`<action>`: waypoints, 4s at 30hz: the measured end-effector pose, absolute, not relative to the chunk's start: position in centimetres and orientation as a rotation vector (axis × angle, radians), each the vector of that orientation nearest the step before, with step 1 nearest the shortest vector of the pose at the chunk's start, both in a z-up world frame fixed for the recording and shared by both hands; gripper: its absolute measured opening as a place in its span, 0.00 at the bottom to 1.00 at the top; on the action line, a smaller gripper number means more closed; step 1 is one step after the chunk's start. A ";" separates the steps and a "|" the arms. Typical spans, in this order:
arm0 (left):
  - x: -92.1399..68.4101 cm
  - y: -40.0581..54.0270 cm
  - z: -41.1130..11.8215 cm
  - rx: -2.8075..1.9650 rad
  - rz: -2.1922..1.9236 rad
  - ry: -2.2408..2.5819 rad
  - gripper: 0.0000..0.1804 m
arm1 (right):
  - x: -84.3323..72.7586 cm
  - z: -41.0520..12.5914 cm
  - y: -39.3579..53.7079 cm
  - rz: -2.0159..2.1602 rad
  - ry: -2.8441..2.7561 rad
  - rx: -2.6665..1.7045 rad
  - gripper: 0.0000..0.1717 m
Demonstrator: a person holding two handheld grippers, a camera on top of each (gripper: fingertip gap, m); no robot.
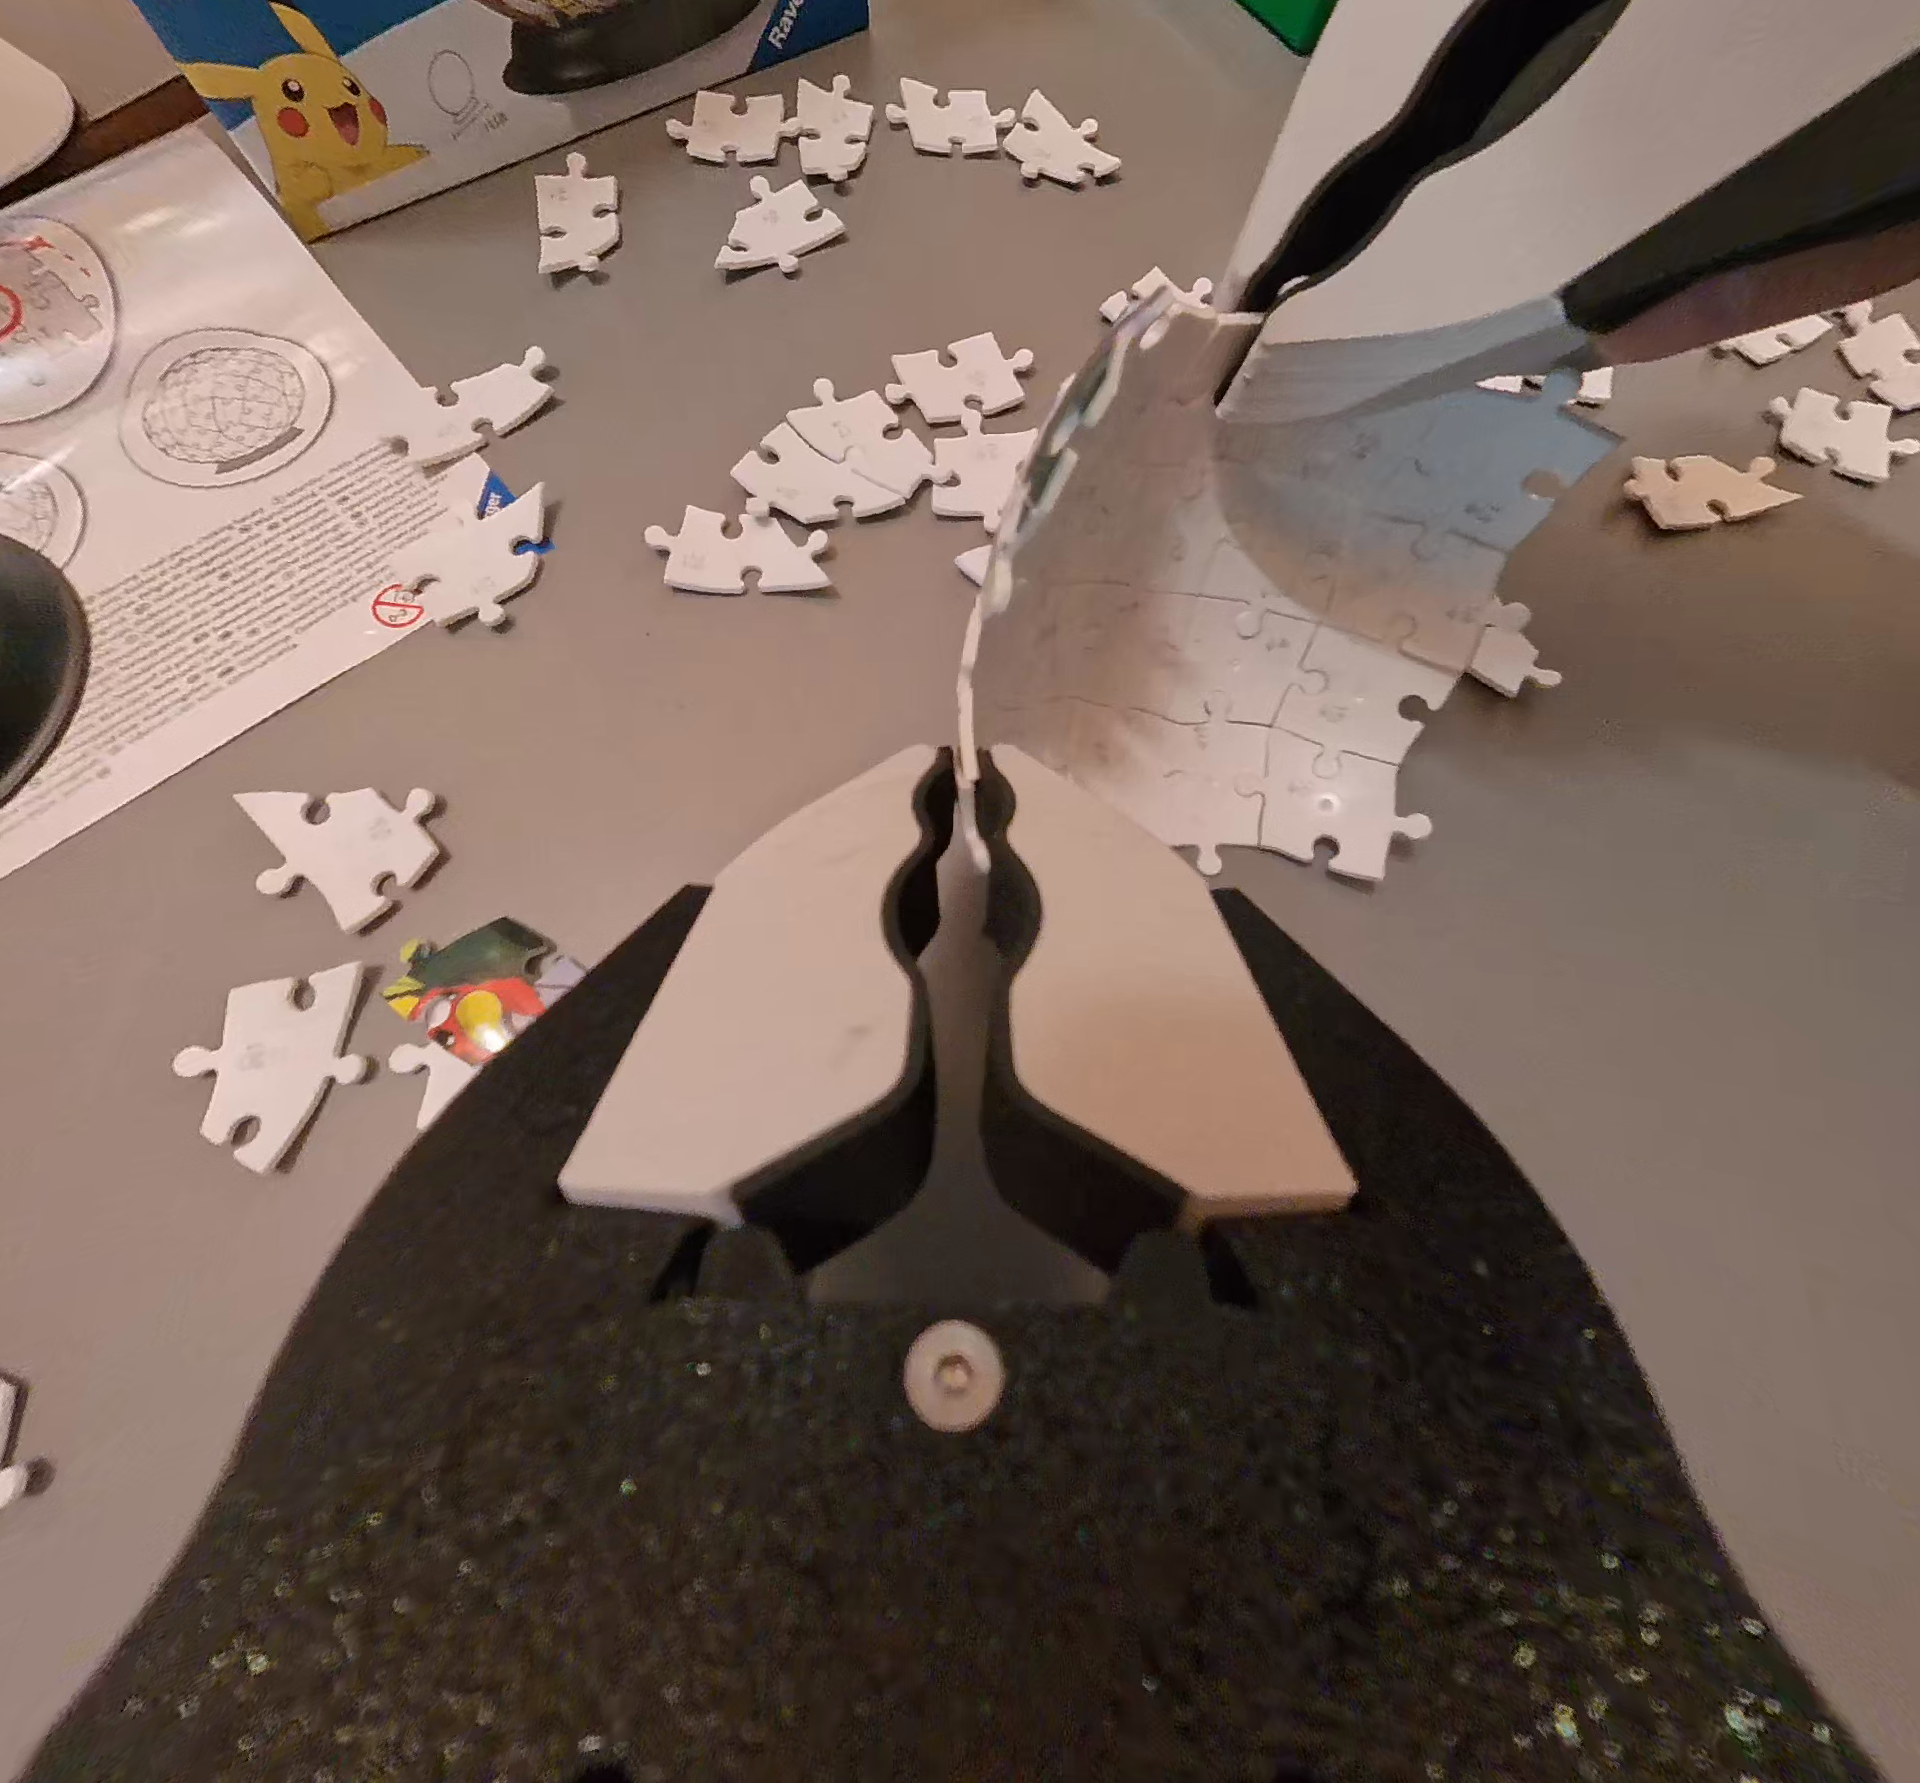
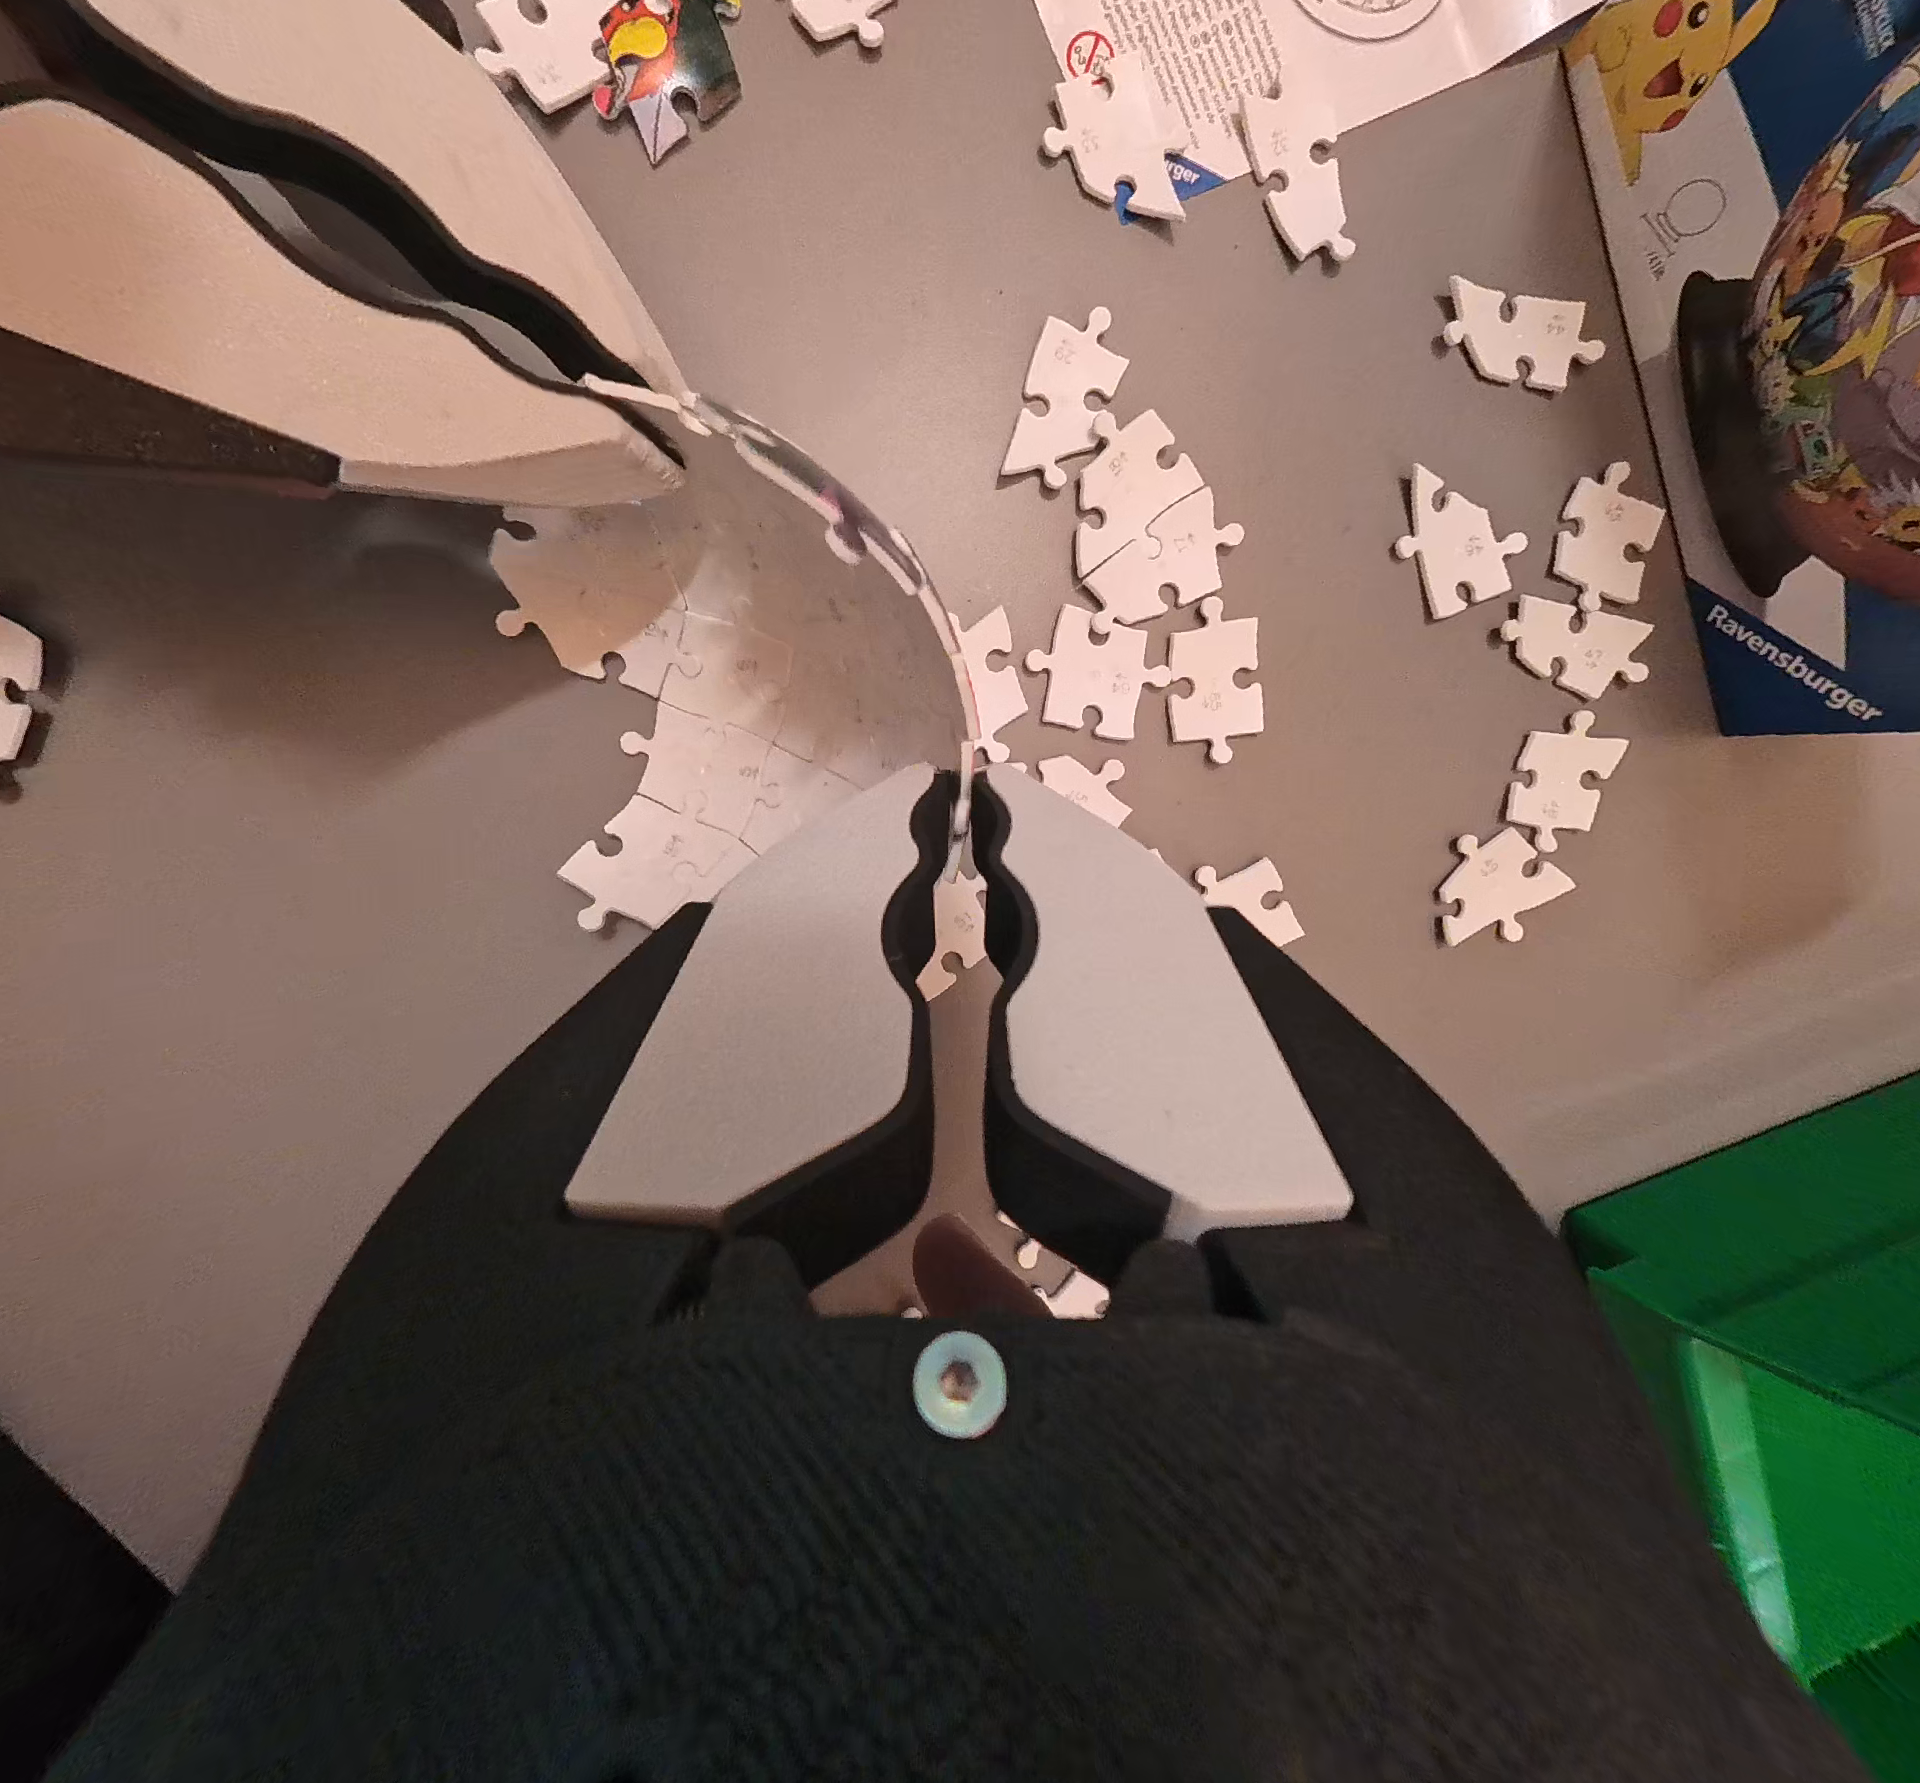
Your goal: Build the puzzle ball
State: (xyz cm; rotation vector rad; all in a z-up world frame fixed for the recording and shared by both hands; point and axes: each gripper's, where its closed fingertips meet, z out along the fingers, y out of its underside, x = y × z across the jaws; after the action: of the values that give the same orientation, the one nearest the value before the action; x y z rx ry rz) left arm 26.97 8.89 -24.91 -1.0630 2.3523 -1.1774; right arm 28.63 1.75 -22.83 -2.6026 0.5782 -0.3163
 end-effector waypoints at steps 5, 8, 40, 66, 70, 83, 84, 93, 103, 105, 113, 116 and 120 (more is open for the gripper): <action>26.9 8.7 -24.9 -1.088 -1.203 2.344 0.01 | 28.6 -22.8 1.6 -0.332 0.576 -2.599 0.02; 26.7 8.5 -24.8 -1.096 -1.209 2.353 0.13 | 28.4 -22.9 1.2 -0.350 0.572 -2.590 0.02; 35.5 4.5 -29.0 -0.352 -0.608 2.965 0.24 | 27.0 -23.6 -3.0 -0.315 0.641 -2.477 0.03; 16.8 3.1 -26.9 0.618 -0.754 2.626 0.24 | 27.3 -22.9 -0.6 -0.484 0.475 -2.585 0.03; 17.0 3.0 -27.9 0.776 -0.631 2.626 0.24 | 27.0 -22.6 -0.2 -0.519 0.431 -2.614 0.03; 18.2 4.4 -26.3 0.581 -0.742 2.499 0.26 | 26.7 -22.9 0.4 -0.512 0.438 -2.618 0.03; 18.4 4.7 -26.0 0.528 -0.762 2.492 0.25 | 26.7 -22.8 0.5 -0.513 0.437 -2.617 0.03; 19.9 4.5 -25.5 -0.194 -0.821 2.471 0.10 | 26.7 -22.6 0.7 -0.612 0.389 -2.624 0.04; 20.6 5.6 -28.3 -0.323 -0.634 2.413 0.03 | 26.6 -22.1 1.7 -0.701 0.237 -2.653 0.04; 20.6 5.5 -28.3 -0.308 -0.635 2.413 0.02 | 26.6 -21.9 2.1 -0.708 0.201 -2.659 0.04; 20.6 5.6 -28.4 -0.282 -0.625 2.454 0.01 | 26.8 -21.7 3.0 -0.730 0.106 -2.688 0.04; 20.8 5.7 -28.4 -0.341 -0.641 2.449 0.02 | 27.0 -21.6 3.3 -0.749 0.095 -2.680 0.04; 21.2 5.7 -27.6 -0.512 -0.740 2.385 0.00 | 27.2 -21.6 3.4 -0.777 0.086 -2.675 0.04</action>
State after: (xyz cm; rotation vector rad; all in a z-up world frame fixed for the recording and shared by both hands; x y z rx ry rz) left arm 21.16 5.68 -27.64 -0.5123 2.3854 -0.7403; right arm 27.16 3.36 -21.58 -2.6753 0.0861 -0.7769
